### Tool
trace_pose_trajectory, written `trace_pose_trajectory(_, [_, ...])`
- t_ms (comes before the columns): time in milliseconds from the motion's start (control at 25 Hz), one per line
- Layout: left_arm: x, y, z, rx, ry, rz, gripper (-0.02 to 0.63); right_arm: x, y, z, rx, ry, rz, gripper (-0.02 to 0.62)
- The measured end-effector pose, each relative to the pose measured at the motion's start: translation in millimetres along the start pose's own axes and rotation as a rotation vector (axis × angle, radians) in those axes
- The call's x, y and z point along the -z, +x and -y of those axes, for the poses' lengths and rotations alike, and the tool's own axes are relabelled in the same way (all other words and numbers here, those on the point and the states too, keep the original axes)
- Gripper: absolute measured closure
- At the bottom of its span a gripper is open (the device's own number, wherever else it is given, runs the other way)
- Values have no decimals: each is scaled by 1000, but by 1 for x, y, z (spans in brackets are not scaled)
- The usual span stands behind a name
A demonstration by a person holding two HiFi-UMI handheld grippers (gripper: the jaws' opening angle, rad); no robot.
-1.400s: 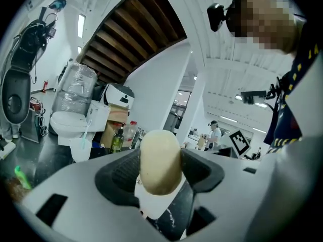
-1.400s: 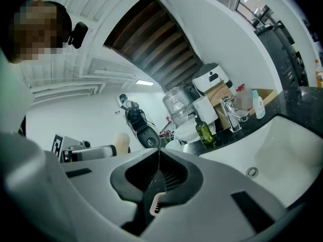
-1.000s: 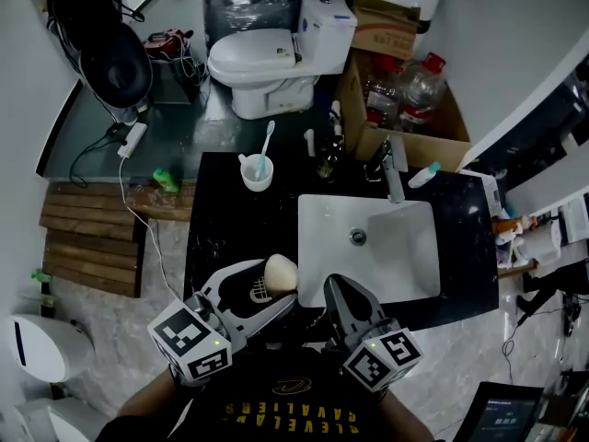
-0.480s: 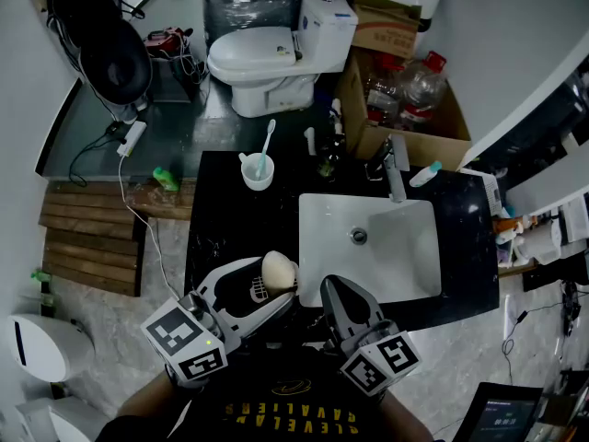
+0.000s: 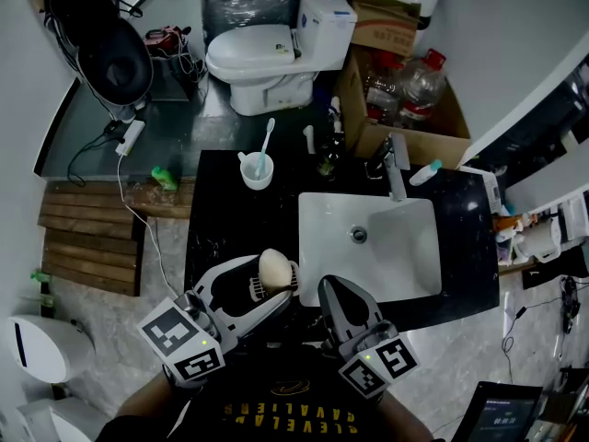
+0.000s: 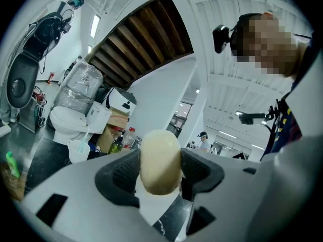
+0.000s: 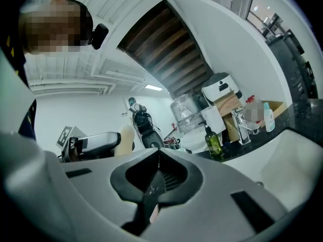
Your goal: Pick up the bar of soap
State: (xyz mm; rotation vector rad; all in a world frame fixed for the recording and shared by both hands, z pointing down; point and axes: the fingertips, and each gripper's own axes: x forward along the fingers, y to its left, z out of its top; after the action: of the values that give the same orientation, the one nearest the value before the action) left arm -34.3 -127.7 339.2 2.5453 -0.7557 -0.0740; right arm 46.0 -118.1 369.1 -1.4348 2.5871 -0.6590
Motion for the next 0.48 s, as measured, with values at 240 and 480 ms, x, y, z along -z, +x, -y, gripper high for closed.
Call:
trace_pose_trajectory(240, [-1,-2,-2,-7,-2,0,339,-2,1,-1,-1,9,4,578])
trace_pose_trajectory(480, [2,-2,-3,-11,-1,-3,339,1,1,-1,-2,4,-1,578])
